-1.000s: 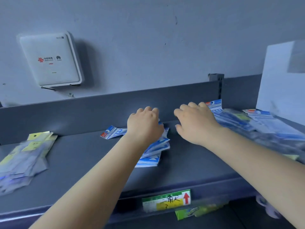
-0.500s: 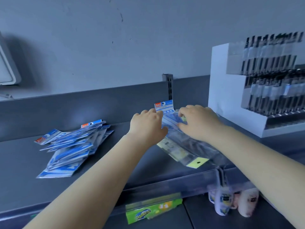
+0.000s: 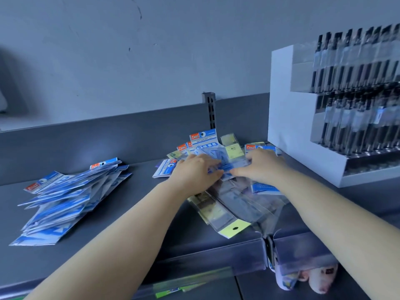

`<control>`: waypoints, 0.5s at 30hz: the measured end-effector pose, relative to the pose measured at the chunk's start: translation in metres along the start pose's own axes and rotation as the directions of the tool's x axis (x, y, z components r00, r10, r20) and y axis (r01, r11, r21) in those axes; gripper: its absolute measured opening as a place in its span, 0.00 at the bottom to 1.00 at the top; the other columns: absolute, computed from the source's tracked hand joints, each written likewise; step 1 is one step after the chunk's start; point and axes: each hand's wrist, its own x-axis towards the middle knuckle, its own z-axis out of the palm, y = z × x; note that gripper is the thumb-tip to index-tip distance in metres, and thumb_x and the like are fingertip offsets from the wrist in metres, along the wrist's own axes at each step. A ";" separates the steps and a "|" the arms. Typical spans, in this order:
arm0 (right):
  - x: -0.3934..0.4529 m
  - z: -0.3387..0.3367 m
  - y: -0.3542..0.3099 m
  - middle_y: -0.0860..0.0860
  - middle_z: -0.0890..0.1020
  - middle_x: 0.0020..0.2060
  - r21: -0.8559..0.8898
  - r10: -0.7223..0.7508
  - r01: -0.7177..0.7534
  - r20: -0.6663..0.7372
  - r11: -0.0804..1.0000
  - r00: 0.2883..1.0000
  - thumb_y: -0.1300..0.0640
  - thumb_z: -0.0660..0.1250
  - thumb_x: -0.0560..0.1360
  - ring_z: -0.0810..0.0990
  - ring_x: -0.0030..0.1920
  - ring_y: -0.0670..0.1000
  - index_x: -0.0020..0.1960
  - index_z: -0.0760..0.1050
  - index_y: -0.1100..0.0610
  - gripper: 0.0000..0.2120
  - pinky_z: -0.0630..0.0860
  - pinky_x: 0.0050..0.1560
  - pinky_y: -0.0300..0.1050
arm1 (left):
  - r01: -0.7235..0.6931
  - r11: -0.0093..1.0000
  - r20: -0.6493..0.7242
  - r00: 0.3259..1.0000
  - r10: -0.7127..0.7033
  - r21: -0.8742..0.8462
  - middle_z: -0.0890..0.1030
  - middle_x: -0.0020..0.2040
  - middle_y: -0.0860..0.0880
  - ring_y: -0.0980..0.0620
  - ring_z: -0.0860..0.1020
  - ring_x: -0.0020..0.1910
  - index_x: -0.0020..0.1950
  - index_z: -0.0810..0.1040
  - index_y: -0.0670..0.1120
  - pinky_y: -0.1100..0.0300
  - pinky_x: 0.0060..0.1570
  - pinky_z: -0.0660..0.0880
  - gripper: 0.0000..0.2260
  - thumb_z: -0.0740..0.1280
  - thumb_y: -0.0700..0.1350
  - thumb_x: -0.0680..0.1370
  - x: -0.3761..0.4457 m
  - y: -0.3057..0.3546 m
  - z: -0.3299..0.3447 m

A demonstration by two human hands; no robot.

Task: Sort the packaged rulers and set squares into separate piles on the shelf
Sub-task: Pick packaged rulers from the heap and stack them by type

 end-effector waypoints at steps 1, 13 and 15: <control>0.002 0.000 0.002 0.49 0.71 0.34 0.037 0.009 -0.009 -0.015 0.999 1.000 0.41 0.68 0.67 0.72 0.46 0.54 0.35 0.66 0.54 0.18 0.64 0.42 0.46 | -0.001 1.000 -0.022 1.000 0.000 -0.021 0.72 0.68 0.53 0.48 0.68 0.67 0.69 0.70 0.56 0.51 0.65 0.65 0.19 0.58 0.56 0.79 0.001 -0.001 0.001; 0.015 -0.004 0.015 0.54 0.76 0.34 0.464 0.033 0.102 -0.274 0.880 0.961 0.58 0.64 0.73 0.73 0.38 0.55 0.39 0.75 0.61 0.07 0.66 0.39 0.44 | 0.066 0.998 0.015 0.998 -0.066 -0.021 0.70 0.69 0.57 0.51 0.65 0.69 0.69 0.70 0.57 0.53 0.67 0.57 0.22 0.59 0.62 0.77 0.011 -0.006 0.003; 0.013 -0.008 0.015 0.53 0.81 0.37 0.618 0.064 0.125 -0.275 0.776 0.959 0.60 0.64 0.74 0.75 0.39 0.53 0.40 0.77 0.58 0.05 0.68 0.40 0.44 | 0.077 0.994 0.034 0.997 -0.075 -0.074 0.75 0.65 0.57 0.53 0.70 0.66 0.64 0.75 0.57 0.55 0.67 0.60 0.19 0.61 0.62 0.76 0.012 -0.013 -0.001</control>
